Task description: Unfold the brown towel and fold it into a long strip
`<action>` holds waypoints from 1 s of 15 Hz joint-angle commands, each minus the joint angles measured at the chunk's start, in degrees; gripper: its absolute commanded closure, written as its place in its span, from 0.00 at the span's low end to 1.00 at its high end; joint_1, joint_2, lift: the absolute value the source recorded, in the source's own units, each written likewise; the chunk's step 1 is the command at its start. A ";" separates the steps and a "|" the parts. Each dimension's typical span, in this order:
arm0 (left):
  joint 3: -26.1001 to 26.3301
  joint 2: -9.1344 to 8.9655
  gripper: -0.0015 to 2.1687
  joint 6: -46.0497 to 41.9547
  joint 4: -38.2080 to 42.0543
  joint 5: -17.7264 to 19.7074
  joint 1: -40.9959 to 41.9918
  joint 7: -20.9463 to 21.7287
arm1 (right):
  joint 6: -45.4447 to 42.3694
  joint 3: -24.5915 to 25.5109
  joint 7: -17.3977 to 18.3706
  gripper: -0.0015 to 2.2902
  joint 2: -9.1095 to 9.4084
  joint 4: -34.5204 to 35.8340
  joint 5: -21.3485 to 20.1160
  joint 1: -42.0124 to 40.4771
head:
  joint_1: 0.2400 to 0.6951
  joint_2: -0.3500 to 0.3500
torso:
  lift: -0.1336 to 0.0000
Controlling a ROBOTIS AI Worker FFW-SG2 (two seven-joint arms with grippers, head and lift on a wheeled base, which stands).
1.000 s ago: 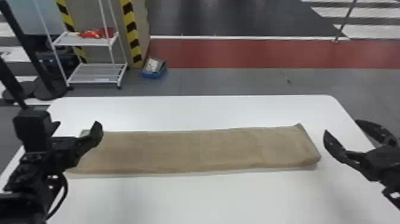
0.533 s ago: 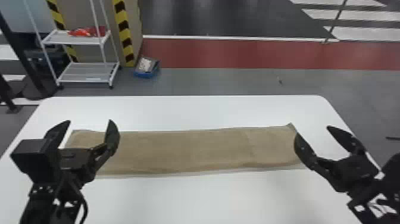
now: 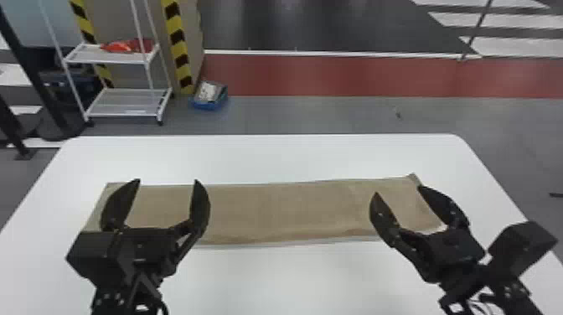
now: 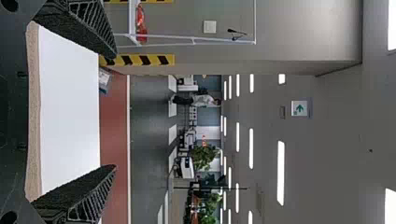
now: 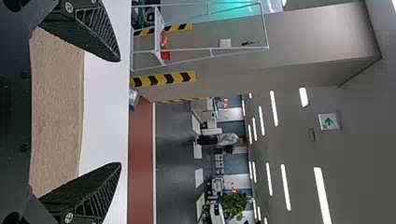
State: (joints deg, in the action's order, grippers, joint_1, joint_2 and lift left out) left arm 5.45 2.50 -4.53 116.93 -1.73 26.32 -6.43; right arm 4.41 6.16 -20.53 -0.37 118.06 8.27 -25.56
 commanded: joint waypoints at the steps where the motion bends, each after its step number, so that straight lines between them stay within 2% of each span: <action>1: -0.09 0.31 0.02 -0.08 1.28 -0.03 0.75 0.11 | 1.18 -0.80 -0.04 0.04 0.42 1.21 0.08 -0.54 | 1.00 0.48 | 0.09; 7: -0.97 0.67 0.02 1.15 2.25 -0.47 1.28 0.11 | 4.70 0.35 0.31 0.04 0.42 3.23 0.70 -1.24 | 1.00 0.50 | 0.09; 15: -0.44 0.23 0.02 2.56 2.34 -1.61 1.19 0.11 | 4.17 0.78 0.40 0.04 0.42 3.93 0.70 -1.24 | 1.00 0.49 | 0.09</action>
State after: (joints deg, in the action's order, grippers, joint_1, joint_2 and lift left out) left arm 4.99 2.74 -2.48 119.29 -3.10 27.52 -6.33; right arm 8.79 6.82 -20.12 0.00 121.91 8.96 -26.78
